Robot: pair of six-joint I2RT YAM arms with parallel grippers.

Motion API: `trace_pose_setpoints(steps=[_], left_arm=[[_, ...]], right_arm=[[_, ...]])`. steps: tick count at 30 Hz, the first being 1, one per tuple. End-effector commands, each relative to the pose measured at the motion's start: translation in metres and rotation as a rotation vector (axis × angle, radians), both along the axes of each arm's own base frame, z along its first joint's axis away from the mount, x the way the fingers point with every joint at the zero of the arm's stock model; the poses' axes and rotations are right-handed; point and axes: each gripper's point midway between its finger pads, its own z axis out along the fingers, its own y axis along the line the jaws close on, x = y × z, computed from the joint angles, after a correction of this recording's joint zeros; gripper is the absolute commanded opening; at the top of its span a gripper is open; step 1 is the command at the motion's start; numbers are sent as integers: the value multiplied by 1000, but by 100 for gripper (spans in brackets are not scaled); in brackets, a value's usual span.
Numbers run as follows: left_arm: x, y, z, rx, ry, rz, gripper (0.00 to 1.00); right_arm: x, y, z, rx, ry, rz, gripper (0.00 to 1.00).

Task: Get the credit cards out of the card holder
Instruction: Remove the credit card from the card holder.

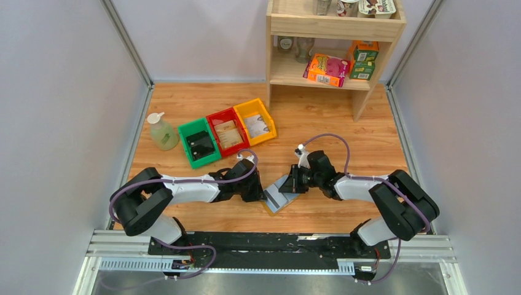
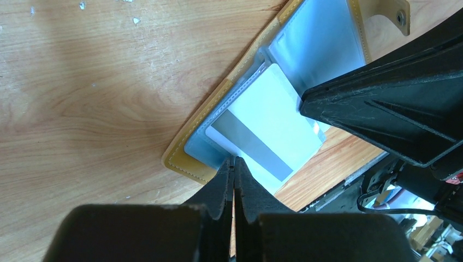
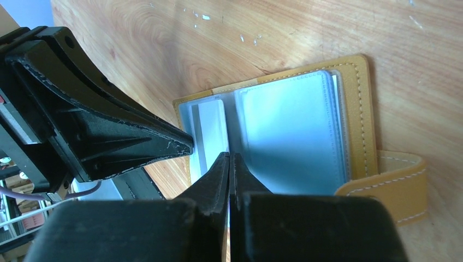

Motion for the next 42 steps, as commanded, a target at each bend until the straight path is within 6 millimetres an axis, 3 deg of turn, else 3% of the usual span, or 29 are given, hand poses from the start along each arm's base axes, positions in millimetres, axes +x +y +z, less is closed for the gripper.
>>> trace_pose_setpoints(steps=[1, 37, 42], left_arm=[[-8, 27, -30, 131, 38, 13, 0], [5, 31, -16, 173, -59, -50, 0], [10, 27, 2, 140, -102, -53, 1]], right_arm=[[6, 2, 12, 60, -36, 2, 0], [22, -1, 27, 38, -64, -60, 0], [18, 2, 25, 31, -65, -17, 24]])
